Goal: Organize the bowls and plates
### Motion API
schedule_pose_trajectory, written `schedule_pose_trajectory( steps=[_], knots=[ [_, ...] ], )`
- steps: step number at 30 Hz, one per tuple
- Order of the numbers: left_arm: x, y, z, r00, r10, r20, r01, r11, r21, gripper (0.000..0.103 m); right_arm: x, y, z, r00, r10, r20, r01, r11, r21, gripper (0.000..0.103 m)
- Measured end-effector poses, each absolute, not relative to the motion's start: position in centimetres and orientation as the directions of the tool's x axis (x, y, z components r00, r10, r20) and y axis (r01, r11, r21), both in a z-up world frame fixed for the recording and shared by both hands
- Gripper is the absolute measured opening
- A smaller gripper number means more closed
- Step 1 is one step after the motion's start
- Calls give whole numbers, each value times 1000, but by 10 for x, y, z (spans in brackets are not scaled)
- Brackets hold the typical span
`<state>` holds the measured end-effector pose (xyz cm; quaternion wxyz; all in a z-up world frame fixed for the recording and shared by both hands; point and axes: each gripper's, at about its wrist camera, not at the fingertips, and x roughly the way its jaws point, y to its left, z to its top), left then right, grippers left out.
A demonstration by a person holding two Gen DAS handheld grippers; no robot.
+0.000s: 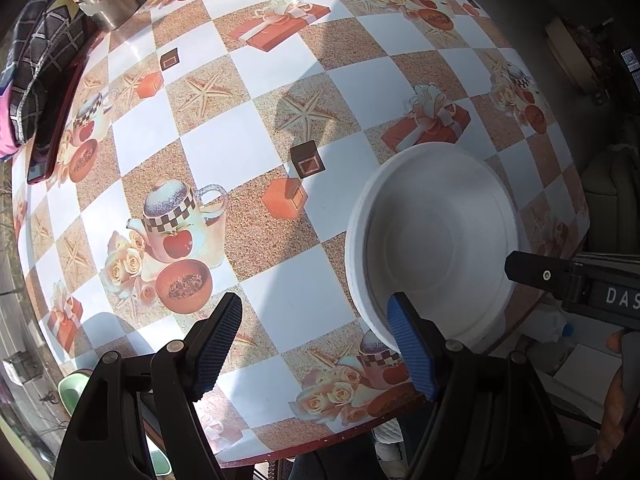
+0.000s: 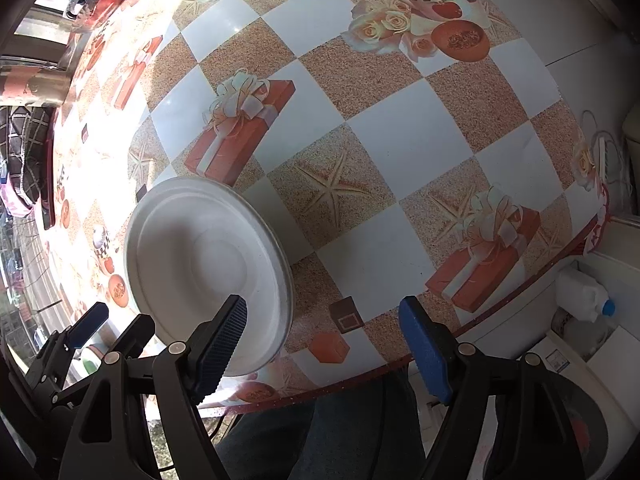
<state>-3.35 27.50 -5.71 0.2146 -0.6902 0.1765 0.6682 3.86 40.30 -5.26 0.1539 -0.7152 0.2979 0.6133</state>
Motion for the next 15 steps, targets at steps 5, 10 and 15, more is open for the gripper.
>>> schedule_pose_trajectory(
  steps=[5,10,15],
  knots=[
    [-32,280,-59,42,39,-998,-529,-847,-56,78,37,401,-56,82,-238,-968,-605,-784,141,79],
    [-33,283,-65,52,30,-998,-520,-853,-52,78,41,403,-65,95,-241,-966,-599,-789,138,79],
    [-32,287,-69,58,33,-998,-521,-852,-58,78,38,402,-71,106,-246,-964,-589,-796,138,79]
  ],
)
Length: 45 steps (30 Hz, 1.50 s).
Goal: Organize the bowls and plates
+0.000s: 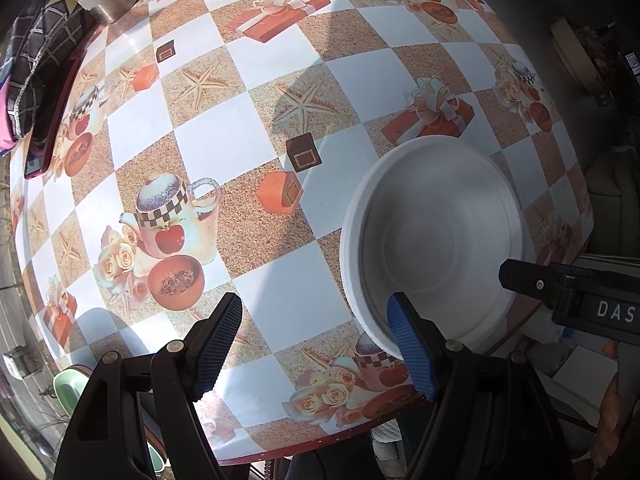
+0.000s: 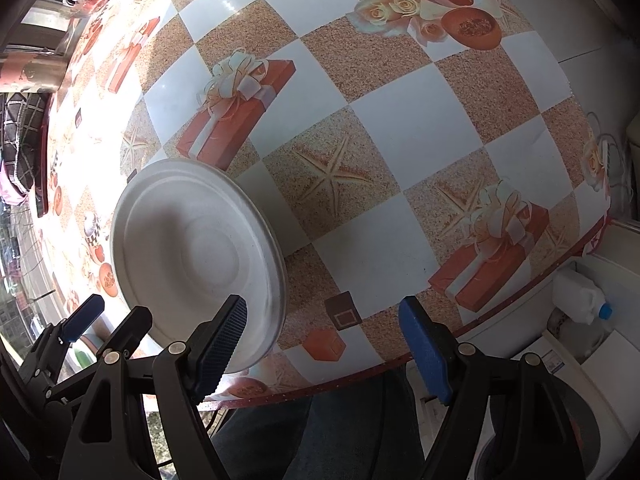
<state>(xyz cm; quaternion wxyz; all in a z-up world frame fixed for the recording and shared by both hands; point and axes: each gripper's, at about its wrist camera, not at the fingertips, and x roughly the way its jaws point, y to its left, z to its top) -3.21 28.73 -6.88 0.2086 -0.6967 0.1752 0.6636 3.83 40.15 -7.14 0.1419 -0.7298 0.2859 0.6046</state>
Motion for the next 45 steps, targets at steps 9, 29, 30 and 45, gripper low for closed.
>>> schedule_pose_trajectory(
  steps=[9,29,30,45],
  knots=[
    [-33,309,-80,72,23,-997,-533,-844,-58,78,37,406,-82,112,-248,-962,-579,-803,140,79],
    [-52,346,-131,116,-9,-993,-542,-839,-56,78,-20,383,-121,164,-238,-957,-407,-900,154,79],
    [-51,348,-131,113,-8,-994,-544,-837,-55,78,-21,381,-123,171,-229,-958,-401,-905,145,79],
    [-27,328,-127,136,100,-986,-541,-826,-158,34,-42,338,-122,152,-265,-952,-382,-904,191,42]
  ],
)
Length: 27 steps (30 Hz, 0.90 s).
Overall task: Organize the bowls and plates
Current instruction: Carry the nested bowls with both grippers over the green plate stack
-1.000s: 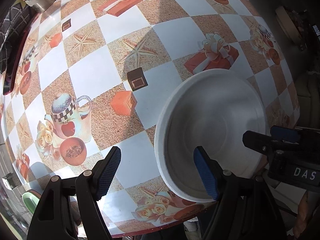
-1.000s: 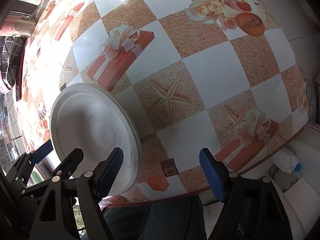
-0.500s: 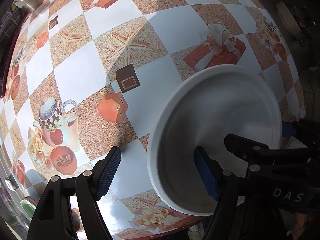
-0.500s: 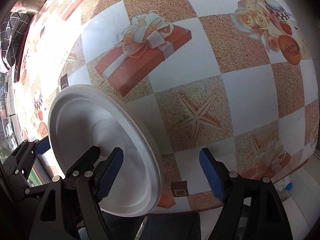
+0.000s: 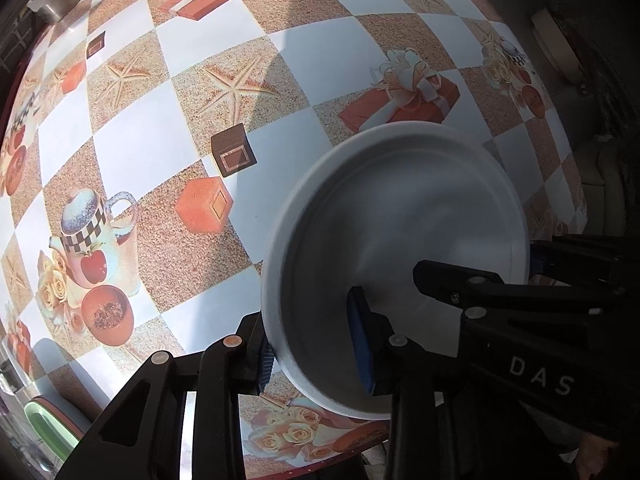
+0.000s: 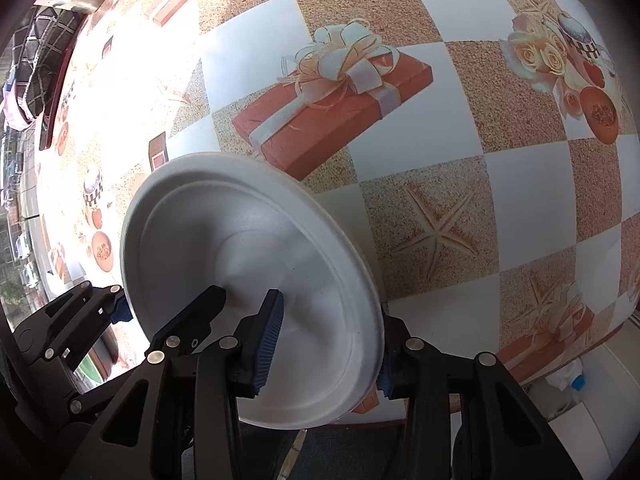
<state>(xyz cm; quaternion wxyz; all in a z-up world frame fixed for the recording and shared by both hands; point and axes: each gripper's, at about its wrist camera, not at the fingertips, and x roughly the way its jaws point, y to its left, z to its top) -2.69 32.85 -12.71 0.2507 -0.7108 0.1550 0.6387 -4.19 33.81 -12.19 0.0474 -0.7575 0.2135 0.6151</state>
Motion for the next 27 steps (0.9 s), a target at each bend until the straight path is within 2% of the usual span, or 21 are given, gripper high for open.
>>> schedule_pose_trajectory(
  steps=[1,3,27],
  knots=[
    [-26,325,-128,135,103,-985,-535,-829,-160,34,-43,336,-123,155,-264,-952,-381,-905,189,41],
    [-25,320,-128,130,101,-986,-533,-832,-155,34,-37,322,-125,165,-251,-954,-373,-911,175,33],
    [11,179,-136,71,56,-996,-349,-934,-77,40,-80,146,-141,227,-192,-955,-110,-979,171,33]
  ],
)
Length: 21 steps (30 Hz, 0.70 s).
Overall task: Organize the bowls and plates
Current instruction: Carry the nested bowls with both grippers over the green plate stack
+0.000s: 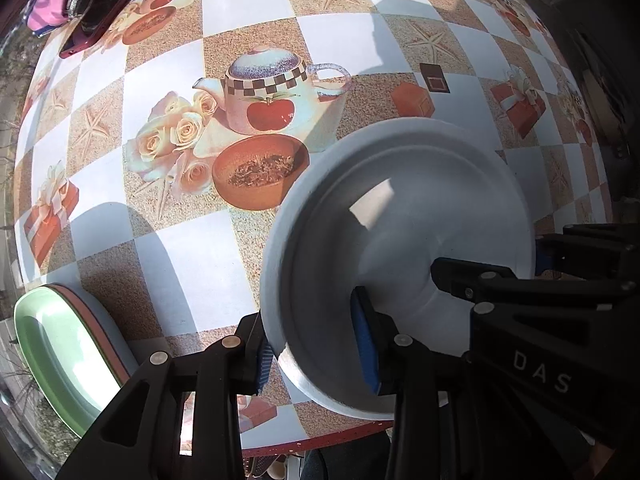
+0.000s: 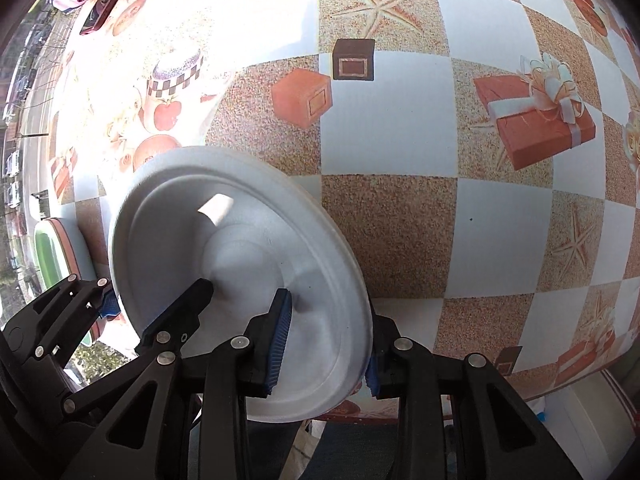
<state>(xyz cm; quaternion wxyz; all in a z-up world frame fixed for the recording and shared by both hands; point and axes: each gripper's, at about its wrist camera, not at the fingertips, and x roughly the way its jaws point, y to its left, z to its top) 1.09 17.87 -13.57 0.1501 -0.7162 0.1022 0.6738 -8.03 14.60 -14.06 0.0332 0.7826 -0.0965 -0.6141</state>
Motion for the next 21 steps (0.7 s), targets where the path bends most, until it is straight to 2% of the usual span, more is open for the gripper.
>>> schedule_pose_trajectory(
  steps=[16,21],
  knots=[
    [36,90,-140,65,63,-996,-221,-972,-76,41,-112,-2,-150,250,-143,-958,61,-985,163,34],
    [25,84,-139,64,60,-996,-236,-969,-73,42,-115,-5,-153,257,-145,-956,64,-984,166,34]
  ],
)
